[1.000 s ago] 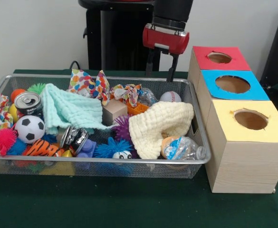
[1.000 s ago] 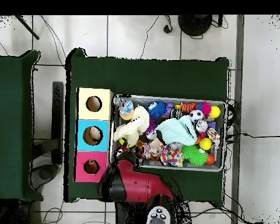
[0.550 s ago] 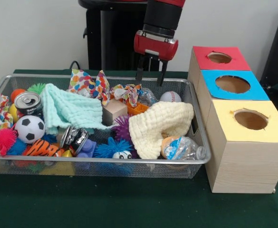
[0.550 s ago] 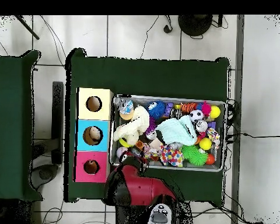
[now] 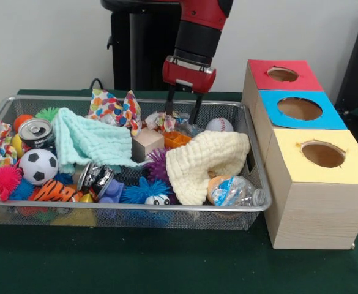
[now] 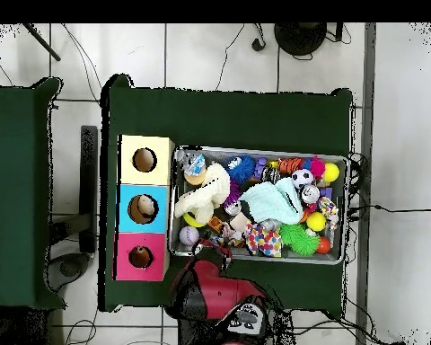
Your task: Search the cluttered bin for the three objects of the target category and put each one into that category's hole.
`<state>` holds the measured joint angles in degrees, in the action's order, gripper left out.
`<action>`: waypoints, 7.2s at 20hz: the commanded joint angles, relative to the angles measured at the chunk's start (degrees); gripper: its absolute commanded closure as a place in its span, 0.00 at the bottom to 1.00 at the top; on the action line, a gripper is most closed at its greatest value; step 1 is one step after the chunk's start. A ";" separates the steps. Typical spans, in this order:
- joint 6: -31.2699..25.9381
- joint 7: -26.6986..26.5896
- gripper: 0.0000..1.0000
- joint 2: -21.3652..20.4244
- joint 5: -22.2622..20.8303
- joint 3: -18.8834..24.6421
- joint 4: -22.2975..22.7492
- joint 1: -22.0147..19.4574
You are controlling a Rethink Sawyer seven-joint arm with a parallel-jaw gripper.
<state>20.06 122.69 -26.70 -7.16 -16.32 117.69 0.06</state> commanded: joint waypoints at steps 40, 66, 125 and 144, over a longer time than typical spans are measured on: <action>-5.95 8.50 1.00 -3.53 2.31 4.42 -2.23 0.96; -10.02 8.60 1.00 -3.26 13.79 5.59 -3.35 8.54; -2.66 0.72 0.00 -5.66 -12.91 4.74 -18.18 -11.32; 5.44 2.61 0.00 2.36 -24.20 7.61 -25.26 -18.23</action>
<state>20.30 122.69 -28.82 -26.59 -16.42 99.35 -16.04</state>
